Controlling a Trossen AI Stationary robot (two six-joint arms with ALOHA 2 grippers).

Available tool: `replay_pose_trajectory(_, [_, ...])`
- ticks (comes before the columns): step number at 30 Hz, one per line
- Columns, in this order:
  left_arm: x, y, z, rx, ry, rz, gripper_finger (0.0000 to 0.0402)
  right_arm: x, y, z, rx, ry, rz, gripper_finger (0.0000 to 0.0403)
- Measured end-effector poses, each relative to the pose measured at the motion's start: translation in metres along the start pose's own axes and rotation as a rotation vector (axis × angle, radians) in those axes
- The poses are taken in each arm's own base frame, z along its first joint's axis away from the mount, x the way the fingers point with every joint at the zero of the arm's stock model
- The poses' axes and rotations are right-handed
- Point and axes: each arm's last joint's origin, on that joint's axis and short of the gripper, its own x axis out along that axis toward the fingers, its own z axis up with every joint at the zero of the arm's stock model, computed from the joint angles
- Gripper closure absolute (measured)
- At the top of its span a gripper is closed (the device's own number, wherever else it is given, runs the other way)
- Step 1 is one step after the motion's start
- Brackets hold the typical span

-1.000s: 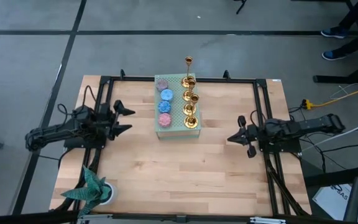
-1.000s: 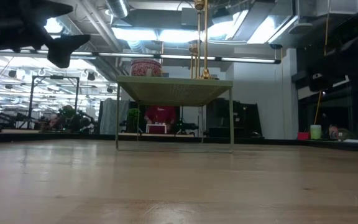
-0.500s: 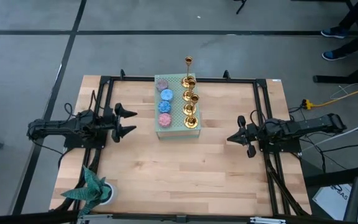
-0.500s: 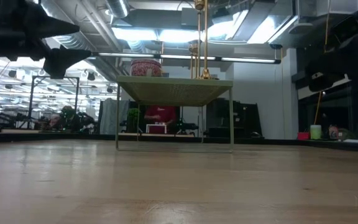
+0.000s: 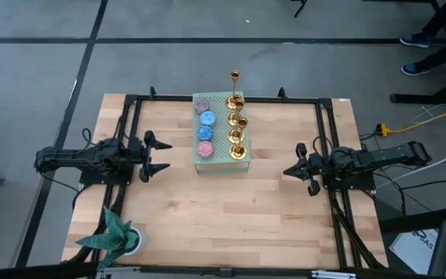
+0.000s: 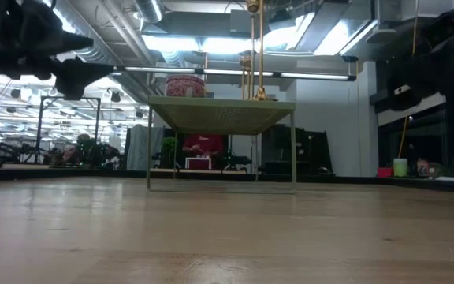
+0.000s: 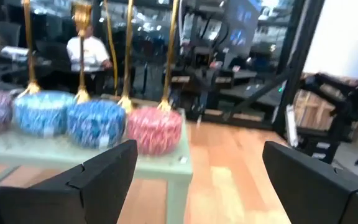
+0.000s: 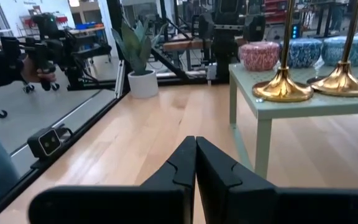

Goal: Pick & Place candle stick holders
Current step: Return to Home Position

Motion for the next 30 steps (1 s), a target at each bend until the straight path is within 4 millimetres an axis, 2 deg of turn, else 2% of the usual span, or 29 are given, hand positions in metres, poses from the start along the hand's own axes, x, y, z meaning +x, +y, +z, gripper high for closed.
replay_pose_trajectory(9, [0.0, 0.0021, -0.0048, -0.099, 0.042, 0.056, 0.0056, -0.0001, -0.0005, -0.0038, 0.0, 0.039, -0.005, 0.0389])
replay_pose_trajectory(30, [0.0, 0.0021, -0.0049, -0.103, 0.043, 0.055, 0.0056, -0.0001, -0.0004, -0.0036, 0.0, 0.037, -0.005, 0.0389])
